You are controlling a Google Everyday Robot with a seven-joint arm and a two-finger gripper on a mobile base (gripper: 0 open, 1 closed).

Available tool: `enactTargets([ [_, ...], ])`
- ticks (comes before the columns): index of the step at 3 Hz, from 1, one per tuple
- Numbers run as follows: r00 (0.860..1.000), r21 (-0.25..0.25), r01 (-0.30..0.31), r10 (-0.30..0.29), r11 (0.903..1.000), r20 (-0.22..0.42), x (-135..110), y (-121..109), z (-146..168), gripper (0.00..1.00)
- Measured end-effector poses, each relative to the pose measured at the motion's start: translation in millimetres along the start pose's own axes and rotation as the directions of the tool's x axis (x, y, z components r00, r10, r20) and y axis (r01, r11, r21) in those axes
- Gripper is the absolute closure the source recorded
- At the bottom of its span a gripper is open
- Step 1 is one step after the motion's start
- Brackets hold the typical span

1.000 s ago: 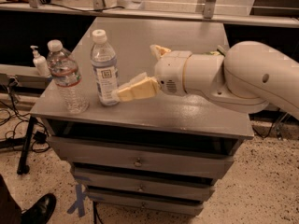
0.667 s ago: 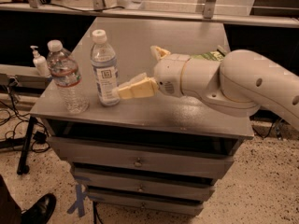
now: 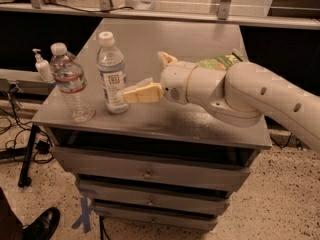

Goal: Move blue plastic bottle near green jalapeno chip bag

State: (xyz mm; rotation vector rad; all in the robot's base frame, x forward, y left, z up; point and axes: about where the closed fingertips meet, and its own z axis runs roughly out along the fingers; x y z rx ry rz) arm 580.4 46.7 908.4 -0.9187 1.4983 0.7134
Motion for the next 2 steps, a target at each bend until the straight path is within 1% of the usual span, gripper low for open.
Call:
enactTargets([
  [2, 0.998, -0.033, -0.045, 0.046, 0.9984, 0.038, 4.2, 1.0, 24.8, 0.0],
])
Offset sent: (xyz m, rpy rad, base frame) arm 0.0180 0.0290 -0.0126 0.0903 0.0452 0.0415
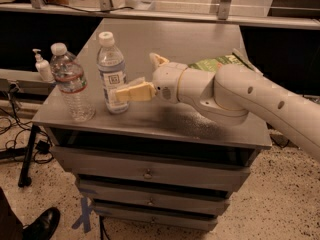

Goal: Move blue plastic bottle near green jalapeno chip bag

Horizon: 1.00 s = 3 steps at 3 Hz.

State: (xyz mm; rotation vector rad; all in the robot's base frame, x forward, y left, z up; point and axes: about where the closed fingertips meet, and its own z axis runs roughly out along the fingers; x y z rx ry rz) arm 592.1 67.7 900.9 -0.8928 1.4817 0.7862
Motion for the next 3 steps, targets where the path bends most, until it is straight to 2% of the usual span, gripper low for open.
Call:
enactTargets([
  [2, 0.999, -0.053, -0.031, 0.033, 0.9981, 0.033, -5.2, 12.1, 16.9, 0.0],
  [3, 0.998, -0.075, -0.042, 0.044, 0.9963, 0.034, -4.3, 21.1, 20.2, 0.16],
])
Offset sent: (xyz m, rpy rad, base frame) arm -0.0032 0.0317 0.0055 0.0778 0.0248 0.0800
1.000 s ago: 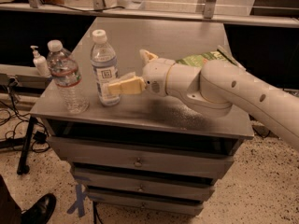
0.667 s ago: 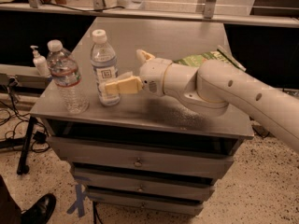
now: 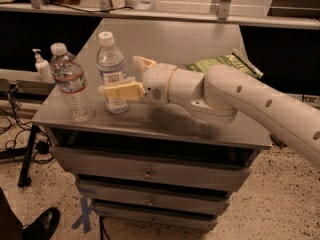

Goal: Move blue plastic bottle near green jalapeno chip bag

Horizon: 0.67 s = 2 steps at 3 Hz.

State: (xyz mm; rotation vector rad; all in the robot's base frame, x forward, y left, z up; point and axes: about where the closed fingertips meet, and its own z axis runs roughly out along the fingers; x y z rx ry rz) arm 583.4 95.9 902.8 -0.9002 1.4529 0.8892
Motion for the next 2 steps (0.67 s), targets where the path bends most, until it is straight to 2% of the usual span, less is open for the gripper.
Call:
enactTargets([
  [2, 1.0, 0.011, -0.01, 0.01, 0.9999, -0.011, 5.0, 4.5, -14.6, 0.63],
])
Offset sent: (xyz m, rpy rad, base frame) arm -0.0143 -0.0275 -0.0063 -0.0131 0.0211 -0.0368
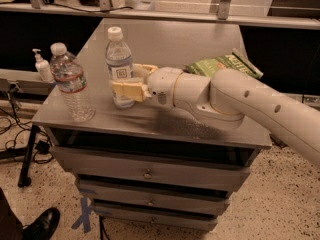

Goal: Move blue plastic bottle near green jalapeno chip bag

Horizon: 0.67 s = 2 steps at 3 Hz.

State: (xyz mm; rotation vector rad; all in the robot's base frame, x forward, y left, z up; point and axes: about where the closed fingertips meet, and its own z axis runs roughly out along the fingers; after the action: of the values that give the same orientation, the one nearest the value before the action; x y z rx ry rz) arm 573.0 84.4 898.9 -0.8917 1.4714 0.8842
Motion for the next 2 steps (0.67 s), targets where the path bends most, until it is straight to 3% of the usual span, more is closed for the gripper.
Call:
enactTargets([
  [1, 1.0, 0.015, -0.001, 0.001, 0.9999, -0.005, -0.3, 0.1, -9.9, 0.87],
  [2, 1.0, 0.042, 0.005, -0.005, 0.9991, -0.006, -4.1, -0.6, -23.0, 1.0],
])
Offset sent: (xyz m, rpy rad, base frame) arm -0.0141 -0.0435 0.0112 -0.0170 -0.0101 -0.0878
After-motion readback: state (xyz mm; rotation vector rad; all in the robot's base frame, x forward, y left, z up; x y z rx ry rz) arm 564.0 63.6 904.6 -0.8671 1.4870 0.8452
